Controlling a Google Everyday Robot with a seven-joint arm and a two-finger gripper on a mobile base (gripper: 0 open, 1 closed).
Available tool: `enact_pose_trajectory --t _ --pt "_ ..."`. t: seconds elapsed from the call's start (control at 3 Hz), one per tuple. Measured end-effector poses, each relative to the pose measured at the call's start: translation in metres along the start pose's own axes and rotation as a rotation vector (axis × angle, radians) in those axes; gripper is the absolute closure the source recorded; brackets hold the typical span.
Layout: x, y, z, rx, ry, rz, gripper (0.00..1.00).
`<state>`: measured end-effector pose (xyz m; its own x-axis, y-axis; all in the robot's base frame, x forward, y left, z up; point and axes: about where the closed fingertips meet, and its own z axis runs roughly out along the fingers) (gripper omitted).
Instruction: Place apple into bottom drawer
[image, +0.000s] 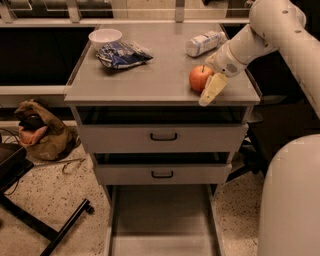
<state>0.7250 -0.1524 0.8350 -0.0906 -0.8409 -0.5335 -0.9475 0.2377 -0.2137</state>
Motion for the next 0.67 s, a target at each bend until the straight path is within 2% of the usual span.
enact_pose_trajectory --t 0.33,0.67 --pt "0.000 0.000 0.000 0.000 0.000 0.000 0.00" --pt "-0.023 -0.004 0.005 -0.005 -0.003 -0.042 0.00"
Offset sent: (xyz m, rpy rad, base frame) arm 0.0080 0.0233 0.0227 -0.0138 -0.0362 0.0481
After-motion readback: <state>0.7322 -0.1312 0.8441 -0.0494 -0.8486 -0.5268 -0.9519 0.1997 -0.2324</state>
